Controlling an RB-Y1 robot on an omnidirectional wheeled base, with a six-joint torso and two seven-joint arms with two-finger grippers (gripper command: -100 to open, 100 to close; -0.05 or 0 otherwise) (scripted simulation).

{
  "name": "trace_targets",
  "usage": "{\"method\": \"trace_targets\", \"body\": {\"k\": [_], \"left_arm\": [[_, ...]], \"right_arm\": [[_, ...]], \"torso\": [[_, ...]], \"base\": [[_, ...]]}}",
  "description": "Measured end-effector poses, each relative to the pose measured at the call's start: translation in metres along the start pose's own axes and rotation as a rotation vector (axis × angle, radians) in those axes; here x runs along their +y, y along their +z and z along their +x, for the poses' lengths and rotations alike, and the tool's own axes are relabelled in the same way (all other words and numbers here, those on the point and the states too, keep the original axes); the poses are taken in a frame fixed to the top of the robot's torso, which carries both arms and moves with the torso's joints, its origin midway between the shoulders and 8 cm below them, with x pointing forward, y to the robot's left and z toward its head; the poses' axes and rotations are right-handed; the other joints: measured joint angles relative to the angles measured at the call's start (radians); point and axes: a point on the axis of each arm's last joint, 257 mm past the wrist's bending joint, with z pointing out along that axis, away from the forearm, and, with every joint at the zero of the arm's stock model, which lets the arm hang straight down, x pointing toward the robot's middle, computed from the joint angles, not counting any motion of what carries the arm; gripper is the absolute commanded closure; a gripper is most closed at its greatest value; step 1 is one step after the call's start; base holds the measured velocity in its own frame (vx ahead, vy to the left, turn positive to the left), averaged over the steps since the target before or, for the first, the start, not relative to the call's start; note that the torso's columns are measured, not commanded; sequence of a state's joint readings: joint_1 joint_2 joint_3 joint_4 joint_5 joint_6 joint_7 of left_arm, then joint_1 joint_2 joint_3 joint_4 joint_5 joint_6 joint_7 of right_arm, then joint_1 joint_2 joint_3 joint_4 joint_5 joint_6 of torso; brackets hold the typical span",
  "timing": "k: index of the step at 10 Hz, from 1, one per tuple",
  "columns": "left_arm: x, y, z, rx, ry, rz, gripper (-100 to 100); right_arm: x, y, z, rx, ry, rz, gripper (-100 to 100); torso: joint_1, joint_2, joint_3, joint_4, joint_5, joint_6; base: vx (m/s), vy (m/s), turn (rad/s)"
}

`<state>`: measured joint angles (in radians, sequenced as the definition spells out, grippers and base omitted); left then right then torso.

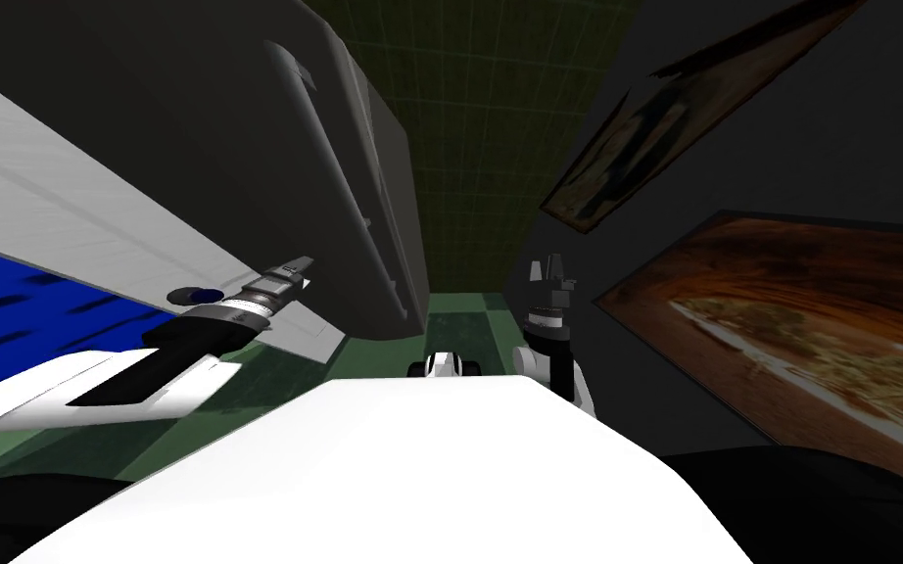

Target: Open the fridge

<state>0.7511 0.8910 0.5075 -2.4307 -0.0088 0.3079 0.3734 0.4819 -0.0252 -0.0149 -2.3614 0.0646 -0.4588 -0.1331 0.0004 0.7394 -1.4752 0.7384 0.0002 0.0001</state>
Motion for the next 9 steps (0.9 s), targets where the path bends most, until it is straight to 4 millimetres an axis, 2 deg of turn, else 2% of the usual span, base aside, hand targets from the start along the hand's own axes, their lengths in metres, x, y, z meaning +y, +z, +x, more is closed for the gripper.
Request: {"method": "trace_targets", "body": {"k": [5,9], "left_arm": [[-0.006,0.009,-0.020,0.000,0.086,-0.061,-100],[-0.015,0.017,-0.028,0.008,0.148,-0.085,-100]], "right_arm": [[0.000,0.000,0.000,0.000,0.000,0.000,0],[0.000,0.000,0.000,0.000,0.000,0.000,0]], "torso": [[-0.001,-0.001,-0.001,0.000,0.000,0.000],[0.000,-0.001,-0.001,0.000,0.000,0.000]], "base": [[0.075,-0.035,-0.042],[0.066,-0.027,-0.036]]}}
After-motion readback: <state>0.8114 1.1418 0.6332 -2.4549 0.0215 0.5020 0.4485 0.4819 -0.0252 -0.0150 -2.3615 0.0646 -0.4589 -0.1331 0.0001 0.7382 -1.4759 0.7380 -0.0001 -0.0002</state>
